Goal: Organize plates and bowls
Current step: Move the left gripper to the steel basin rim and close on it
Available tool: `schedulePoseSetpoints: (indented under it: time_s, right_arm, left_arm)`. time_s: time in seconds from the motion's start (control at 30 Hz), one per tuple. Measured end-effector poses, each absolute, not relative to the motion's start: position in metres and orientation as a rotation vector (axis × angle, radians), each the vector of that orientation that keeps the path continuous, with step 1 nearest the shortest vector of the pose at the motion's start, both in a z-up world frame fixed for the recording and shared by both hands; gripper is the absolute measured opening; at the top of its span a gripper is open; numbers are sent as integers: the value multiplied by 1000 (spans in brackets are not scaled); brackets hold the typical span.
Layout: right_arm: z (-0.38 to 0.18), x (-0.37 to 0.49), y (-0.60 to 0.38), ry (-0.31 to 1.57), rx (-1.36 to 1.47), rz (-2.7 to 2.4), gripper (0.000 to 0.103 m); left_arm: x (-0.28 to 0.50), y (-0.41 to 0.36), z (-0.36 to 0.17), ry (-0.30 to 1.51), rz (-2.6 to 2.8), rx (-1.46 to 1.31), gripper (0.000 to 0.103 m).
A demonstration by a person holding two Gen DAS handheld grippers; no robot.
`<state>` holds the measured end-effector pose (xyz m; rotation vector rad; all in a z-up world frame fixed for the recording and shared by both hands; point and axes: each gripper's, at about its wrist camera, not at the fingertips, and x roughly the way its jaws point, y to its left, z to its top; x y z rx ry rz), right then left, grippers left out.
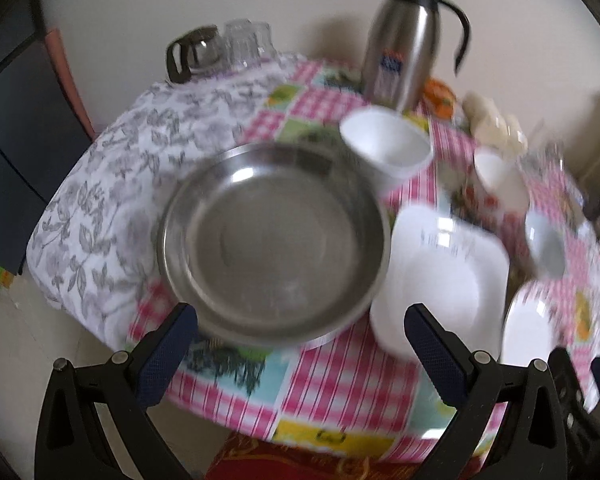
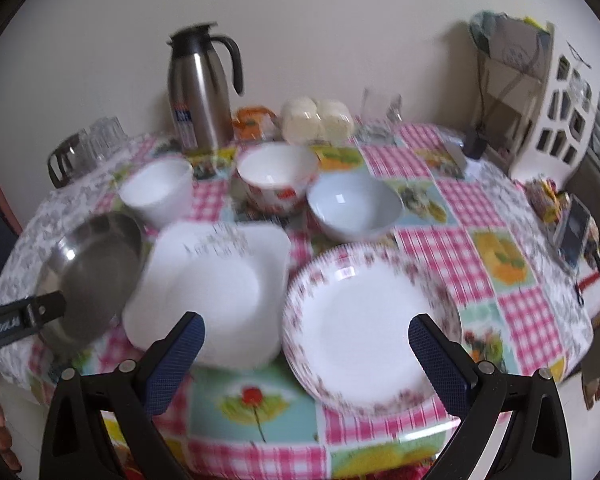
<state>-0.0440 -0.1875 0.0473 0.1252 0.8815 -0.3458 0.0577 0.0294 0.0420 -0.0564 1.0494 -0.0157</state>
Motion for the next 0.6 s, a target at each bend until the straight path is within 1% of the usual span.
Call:
schedulePoseSetpoints:
  time_s: [0.13,0.23,0.3,0.37,0.6]
  right_arm:
    - [67,-19,-180,839,122,-299,103]
    - [71,-1,-173,825,126,-281,103]
    - [70,10,-170,814,141,-260,103]
    - [65,22,-166,808,153,-236,103]
    - [33,46,-152,823,215,-164,103]
  left_arm:
    - [80,38,52,981,-28,-191,103]
    - [94,36,47,965,-28,-215,103]
    - [99,38,44,916,-10,-223,103]
    - [103,42,36,878,14,-226,103]
    - [123,72,17,929,47,-251,103]
